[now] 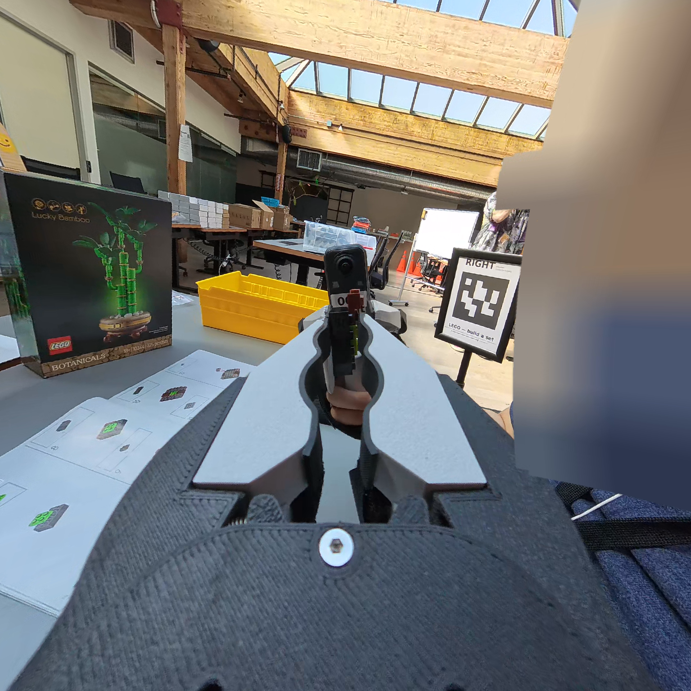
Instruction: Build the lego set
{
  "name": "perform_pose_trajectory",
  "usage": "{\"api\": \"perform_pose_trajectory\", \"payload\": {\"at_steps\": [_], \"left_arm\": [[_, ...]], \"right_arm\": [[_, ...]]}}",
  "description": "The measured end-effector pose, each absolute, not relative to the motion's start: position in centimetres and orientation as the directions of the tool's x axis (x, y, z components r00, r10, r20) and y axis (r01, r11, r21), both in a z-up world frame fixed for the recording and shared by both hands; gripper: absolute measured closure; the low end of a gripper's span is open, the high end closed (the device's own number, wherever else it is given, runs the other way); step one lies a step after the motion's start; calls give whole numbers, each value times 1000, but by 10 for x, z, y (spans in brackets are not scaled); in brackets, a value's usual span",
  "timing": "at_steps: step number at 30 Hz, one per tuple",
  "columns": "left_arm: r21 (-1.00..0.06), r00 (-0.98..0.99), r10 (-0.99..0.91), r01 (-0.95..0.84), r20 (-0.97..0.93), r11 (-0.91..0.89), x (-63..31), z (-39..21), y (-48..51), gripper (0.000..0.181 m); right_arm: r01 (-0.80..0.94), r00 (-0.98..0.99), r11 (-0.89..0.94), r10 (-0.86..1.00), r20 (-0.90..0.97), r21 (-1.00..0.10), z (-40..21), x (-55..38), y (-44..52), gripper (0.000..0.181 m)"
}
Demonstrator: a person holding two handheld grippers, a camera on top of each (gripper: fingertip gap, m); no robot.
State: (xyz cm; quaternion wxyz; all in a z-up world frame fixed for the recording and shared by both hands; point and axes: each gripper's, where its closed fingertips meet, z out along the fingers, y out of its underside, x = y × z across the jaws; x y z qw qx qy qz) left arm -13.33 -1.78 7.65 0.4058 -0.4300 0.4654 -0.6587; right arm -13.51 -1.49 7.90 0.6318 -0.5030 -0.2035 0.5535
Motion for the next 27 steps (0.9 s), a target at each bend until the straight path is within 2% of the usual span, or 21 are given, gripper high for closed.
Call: {"api": "perform_pose_trajectory", "payload": {"at_steps": [7, 14, 27], "left_arm": [[-968, -279, -946, 136, 166, -210, -133, 75, -16, 170], [-968, -295, -939, 119, 176, -219, -132, 73, -19, 170], [-925, -349, -893, 146, 285, -352, -131, 77, -14, 170]], "right_arm": [[-482, 354, -131, 875, -329, -866, 77, -134, -9, 166], [-485, 322, -168, 878, -354, -858, 74, -133, -12, 167], [-525, 295, -178, 879, -375, -832, 76, -133, -9, 167]]}}
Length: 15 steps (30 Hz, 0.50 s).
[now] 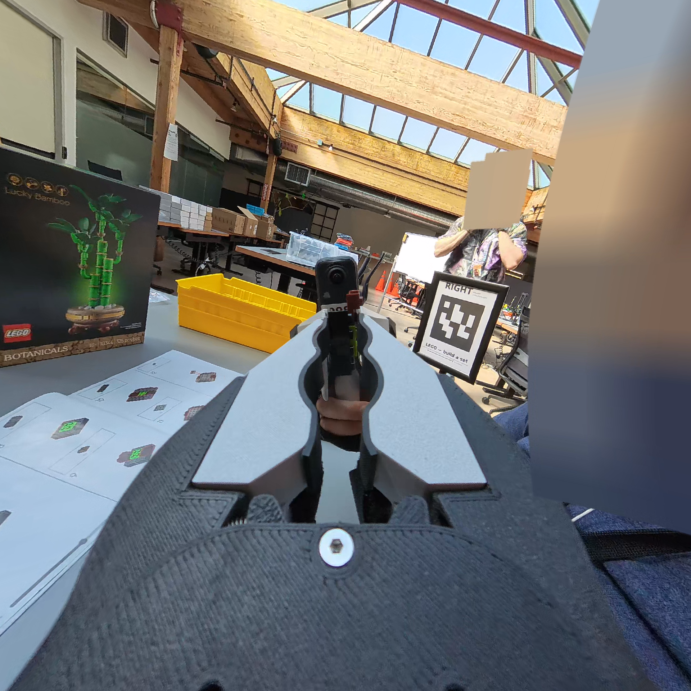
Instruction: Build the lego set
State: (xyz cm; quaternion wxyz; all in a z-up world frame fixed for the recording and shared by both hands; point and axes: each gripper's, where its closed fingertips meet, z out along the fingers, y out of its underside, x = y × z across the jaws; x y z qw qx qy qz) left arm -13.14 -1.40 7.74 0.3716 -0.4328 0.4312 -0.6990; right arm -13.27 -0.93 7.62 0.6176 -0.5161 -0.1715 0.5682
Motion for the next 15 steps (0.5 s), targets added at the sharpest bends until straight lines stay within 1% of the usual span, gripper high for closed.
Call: {"api": "perform_pose_trajectory", "payload": {"at_steps": [5, 8, 12, 14, 15], "left_arm": [[-915, -333, -893, 160, 303, -371, -132, 76, -6, 170], [-918, -326, -893, 140, 311, -371, -129, 72, -7, 170], [-919, -307, -898, 138, 315, -370, -126, 69, -5, 169], [-925, -308, -898, 113, 314, -362, -125, 64, -7, 160], [-929, -307, -898, 95, 314, -357, -124, 61, -8, 160]], "right_arm": [[-513, 311, -214, 856, -412, -831, 67, -132, -3, 159], [-503, 297, -231, 859, -417, -833, 66, -134, -3, 167], [-503, 317, -234, 846, -429, -832, 64, -129, 0, 167], [-555, 296, -226, 846, -444, -801, 69, -122, -1, 168], [-569, 281, -232, 846, -452, -789, 71, -119, -1, 168]]}}
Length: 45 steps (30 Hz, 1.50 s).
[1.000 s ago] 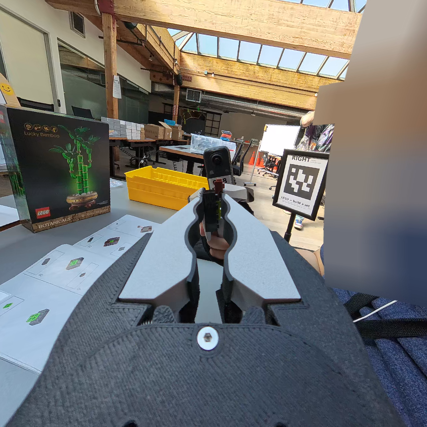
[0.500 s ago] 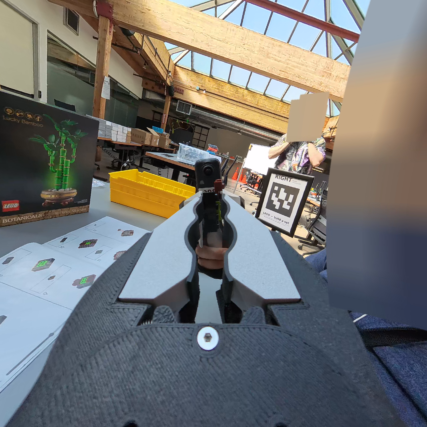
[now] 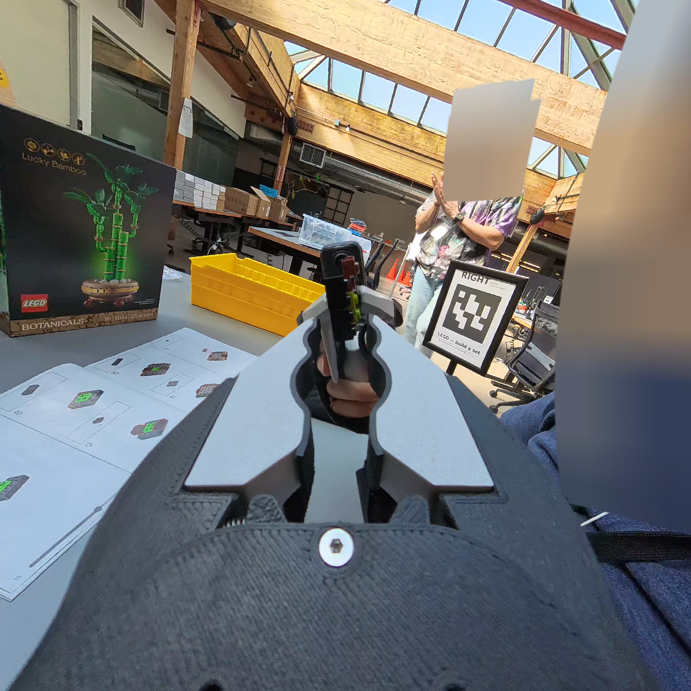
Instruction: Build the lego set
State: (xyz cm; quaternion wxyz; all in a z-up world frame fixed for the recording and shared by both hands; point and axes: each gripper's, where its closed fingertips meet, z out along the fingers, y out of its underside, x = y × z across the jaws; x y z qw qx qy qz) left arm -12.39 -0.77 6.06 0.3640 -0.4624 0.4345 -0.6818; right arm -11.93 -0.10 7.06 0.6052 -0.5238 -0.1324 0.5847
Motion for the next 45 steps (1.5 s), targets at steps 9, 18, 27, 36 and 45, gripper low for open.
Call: {"api": "perform_pose_trajectory", "payload": {"at_steps": [9, 18, 27, 36, 45], "left_arm": [[-920, -356, -868, 52, 345, -387, -120, 53, -11, 170], [-701, -493, -500, -537, 712, -469, -143, 6, -40, 170], [-529, -415, -404, -818, 815, -226, -155, -23, -58, 170], [-692, -229, -801, -661, 553, -289, -166, -46, 41, 154], [-800, 238, -957, -600, -167, -10, -219, -78, 170, 154]], "right_arm": [[-585, 283, -208, 854, -437, -784, 64, -122, -1, 168], [186, 492, 223, 822, 287, -957, 11, -125, -29, 94], [494, 137, 305, 897, 419, -814, -23, -158, -45, 147], [307, 503, 210, 792, 345, -928, -11, -117, -14, 147], [72, 858, 223, 483, 174, -972, -6, -31, 24, 148]]}}
